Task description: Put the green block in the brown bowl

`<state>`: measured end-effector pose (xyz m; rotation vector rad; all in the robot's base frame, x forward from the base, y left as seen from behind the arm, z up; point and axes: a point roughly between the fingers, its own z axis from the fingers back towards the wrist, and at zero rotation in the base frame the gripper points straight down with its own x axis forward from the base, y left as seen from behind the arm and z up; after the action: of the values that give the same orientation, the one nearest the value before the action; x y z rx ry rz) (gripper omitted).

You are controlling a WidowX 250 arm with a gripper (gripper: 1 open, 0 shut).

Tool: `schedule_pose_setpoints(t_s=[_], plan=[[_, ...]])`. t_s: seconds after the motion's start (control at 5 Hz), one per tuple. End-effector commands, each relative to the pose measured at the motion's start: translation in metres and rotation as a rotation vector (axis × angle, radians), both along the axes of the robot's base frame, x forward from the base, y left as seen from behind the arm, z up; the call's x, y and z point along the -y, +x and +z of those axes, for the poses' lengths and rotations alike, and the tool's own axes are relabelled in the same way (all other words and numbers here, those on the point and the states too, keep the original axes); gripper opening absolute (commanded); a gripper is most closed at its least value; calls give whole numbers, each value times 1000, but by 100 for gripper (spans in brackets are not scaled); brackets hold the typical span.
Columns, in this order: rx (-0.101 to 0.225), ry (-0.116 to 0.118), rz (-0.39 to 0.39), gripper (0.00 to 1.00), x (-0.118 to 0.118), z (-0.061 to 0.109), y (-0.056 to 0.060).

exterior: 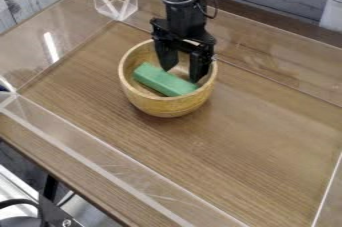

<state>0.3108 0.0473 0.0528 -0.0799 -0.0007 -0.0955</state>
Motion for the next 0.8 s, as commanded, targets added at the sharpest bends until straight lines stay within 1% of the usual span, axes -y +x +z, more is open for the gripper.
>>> schedule_pose_setpoints(t_s=[0.0, 0.6], plan=[[82, 13, 14, 100, -4, 26, 5], [80, 12, 36, 100, -5, 24, 3]])
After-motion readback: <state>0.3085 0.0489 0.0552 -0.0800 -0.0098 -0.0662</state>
